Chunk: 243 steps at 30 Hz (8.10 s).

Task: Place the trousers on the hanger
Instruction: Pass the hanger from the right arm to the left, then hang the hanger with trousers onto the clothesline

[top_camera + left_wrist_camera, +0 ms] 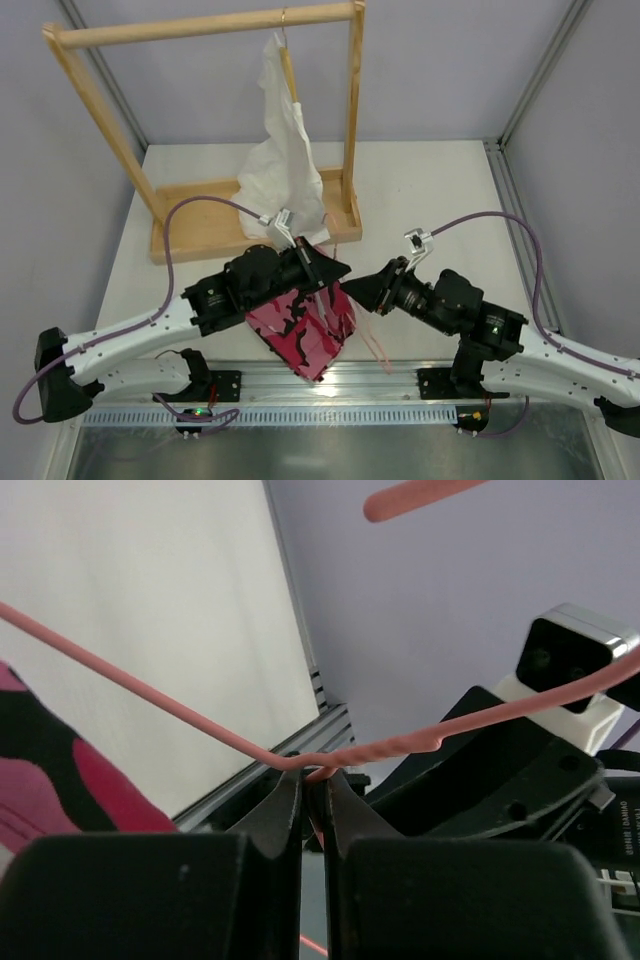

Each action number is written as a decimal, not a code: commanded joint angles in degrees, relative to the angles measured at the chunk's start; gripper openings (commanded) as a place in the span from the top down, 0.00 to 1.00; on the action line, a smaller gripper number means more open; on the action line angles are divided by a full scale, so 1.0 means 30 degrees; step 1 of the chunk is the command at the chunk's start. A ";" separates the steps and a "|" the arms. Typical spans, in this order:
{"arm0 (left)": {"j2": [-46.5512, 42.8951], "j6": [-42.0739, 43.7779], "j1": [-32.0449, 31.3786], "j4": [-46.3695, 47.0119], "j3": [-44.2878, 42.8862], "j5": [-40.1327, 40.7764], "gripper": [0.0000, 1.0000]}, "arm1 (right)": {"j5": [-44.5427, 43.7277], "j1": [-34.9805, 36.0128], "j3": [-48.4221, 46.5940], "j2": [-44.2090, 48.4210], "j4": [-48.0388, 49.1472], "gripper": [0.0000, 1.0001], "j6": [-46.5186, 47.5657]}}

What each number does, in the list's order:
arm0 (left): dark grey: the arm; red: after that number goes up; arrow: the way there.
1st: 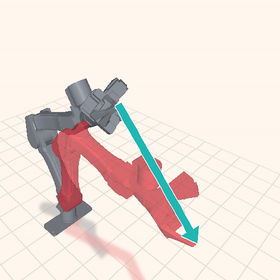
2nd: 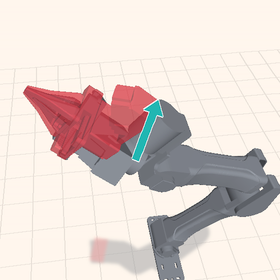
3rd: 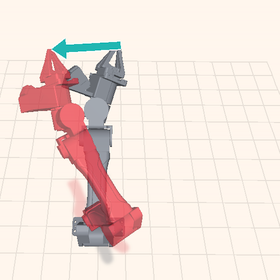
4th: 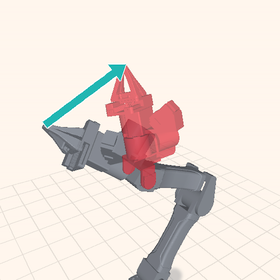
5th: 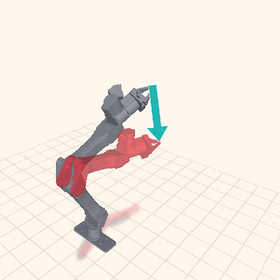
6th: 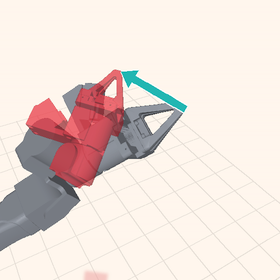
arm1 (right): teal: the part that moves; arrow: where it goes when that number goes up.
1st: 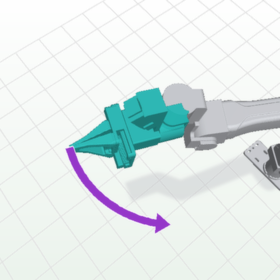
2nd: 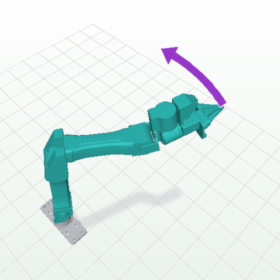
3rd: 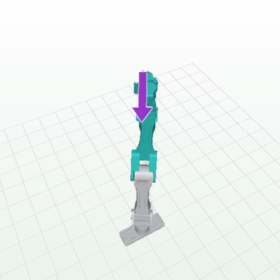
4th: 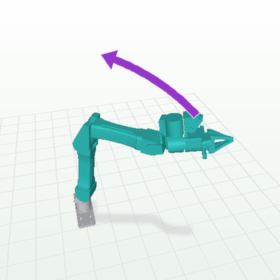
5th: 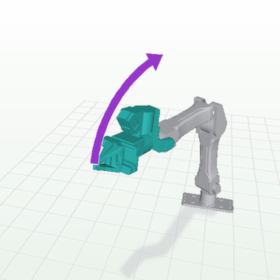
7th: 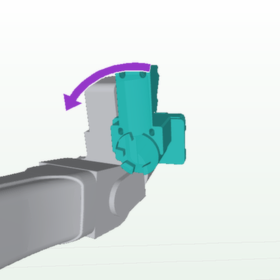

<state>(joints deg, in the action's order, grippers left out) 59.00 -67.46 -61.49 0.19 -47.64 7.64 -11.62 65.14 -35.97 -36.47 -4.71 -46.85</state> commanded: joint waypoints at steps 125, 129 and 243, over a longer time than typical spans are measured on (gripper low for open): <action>0.0546 0.2155 2.5977 -1.0640 0.5038 -0.4217 0.25 | 0.0238 0.1371 -1.8802 -2.4111 -0.3470 0.12 1.6757; 0.0314 0.1572 2.6006 -0.8562 0.6293 -0.4157 0.23 | 0.0036 0.1663 -1.8364 -2.4434 -0.2768 0.12 1.7285; 0.0577 0.8600 1.8448 -1.5676 -1.4005 0.0118 0.99 | -0.5503 0.5355 -0.9876 -1.7698 0.7104 0.96 1.2337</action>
<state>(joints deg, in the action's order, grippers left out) 60.84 -43.53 -5.58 -48.31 -86.94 6.33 -27.11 81.06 -70.52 -91.46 10.37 -6.94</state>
